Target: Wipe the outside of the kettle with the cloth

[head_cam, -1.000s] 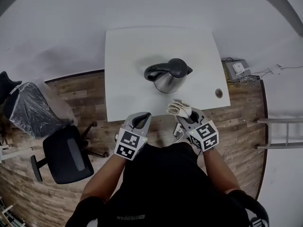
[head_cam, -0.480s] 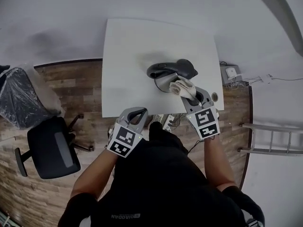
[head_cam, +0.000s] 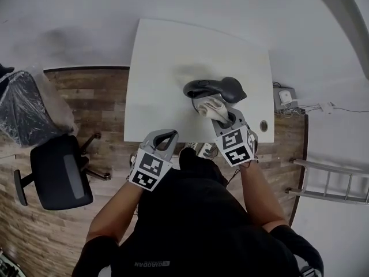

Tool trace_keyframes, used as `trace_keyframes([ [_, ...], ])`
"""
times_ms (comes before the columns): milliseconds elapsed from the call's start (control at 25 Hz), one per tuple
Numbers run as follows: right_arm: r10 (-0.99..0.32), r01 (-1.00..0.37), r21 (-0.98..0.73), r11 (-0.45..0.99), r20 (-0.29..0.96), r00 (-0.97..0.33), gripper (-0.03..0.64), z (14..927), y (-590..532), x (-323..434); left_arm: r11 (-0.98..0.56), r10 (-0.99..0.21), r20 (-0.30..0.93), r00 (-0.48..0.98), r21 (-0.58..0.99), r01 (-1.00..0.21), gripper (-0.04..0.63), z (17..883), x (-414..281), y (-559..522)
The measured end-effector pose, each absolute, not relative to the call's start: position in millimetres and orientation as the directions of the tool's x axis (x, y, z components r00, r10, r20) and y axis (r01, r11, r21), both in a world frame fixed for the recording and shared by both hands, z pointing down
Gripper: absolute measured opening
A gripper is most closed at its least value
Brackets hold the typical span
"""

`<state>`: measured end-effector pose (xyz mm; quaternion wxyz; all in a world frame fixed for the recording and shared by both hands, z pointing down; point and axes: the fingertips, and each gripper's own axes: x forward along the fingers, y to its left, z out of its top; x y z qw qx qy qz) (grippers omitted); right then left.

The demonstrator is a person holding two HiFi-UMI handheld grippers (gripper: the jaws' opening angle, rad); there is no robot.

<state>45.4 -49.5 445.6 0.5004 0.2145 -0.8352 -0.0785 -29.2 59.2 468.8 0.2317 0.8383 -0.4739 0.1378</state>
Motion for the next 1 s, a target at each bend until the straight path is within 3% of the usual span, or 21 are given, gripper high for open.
trace_keyframes([
  [240, -0.391, -0.341, 0.261, 0.903, 0.828, -0.401, 0.098, 483.7, -45.8, 27.2, -0.396, -0.748, 0.457, 0.482, 0.276, -0.876, 0.008, 469.6, -39.1, 66.4],
  [720, -0.341, -0.206, 0.285, 0.936, 0.881, -0.328, 0.098, 564.9, -37.0, 16.0, -0.242, -0.775, 0.513, 0.371, 0.300, -0.922, 0.008, 483.2, -76.2, 100.9],
  [1000, -0.365, -0.214, 0.305, 0.928, 0.863, -0.351, 0.098, 570.5, -34.9, 15.3, -0.248, -0.759, 0.530, 0.377, 0.299, -0.921, 0.008, 477.1, -72.2, 101.2],
])
